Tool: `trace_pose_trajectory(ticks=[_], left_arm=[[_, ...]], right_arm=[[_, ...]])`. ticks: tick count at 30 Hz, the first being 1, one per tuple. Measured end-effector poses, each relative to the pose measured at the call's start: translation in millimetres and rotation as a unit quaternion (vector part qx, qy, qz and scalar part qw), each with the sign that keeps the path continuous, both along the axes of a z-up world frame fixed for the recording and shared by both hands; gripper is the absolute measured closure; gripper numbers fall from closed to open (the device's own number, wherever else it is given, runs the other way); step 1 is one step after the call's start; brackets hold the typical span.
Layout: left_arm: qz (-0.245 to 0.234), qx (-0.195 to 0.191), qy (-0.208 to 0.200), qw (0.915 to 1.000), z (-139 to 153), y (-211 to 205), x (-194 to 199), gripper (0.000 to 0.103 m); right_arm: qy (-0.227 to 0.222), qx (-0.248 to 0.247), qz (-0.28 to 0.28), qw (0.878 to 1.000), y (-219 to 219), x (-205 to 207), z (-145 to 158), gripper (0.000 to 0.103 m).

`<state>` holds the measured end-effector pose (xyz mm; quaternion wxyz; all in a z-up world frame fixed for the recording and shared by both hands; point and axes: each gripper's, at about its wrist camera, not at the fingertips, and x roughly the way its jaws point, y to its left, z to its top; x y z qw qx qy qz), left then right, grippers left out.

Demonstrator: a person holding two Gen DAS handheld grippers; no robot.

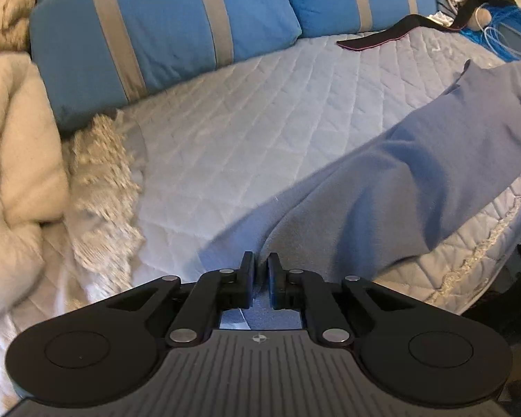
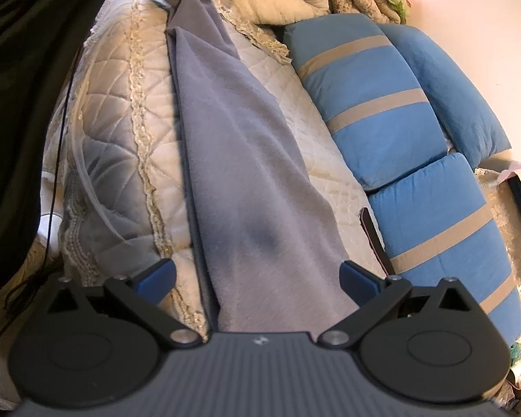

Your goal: Fold clothes

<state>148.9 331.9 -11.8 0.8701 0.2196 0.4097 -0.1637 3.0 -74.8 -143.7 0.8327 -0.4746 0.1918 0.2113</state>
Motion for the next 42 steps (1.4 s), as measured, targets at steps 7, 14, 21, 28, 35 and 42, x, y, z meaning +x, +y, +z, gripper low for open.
trace_pose_trajectory(ticks=[7,14,21,28,35,42], left_arm=[[0.002,0.046,0.007,0.9989,5,-7,10,0.096],[0.014,0.081,-0.008,0.9966,4,-8,24,0.096],[0.016,0.12,0.0,0.9926,-17,-17,41,0.096],[0.026,0.136,0.005,0.9903,-26,-19,49,0.094],[0.072,0.164,0.014,0.9837,-29,-13,46,0.047],[0.078,0.097,-0.013,0.9922,-8,-5,19,0.034]], right_arm=[[0.0,0.003,-0.004,1.0,-1,1,0,0.0],[0.001,0.002,-0.003,1.0,0,1,0,0.0],[0.003,0.001,-0.006,1.0,1,1,-1,0.0],[0.005,0.0,-0.007,1.0,0,1,-1,0.0],[0.005,-0.001,-0.008,1.0,0,2,-1,0.0],[0.001,-0.002,-0.005,1.0,1,1,-1,0.0]])
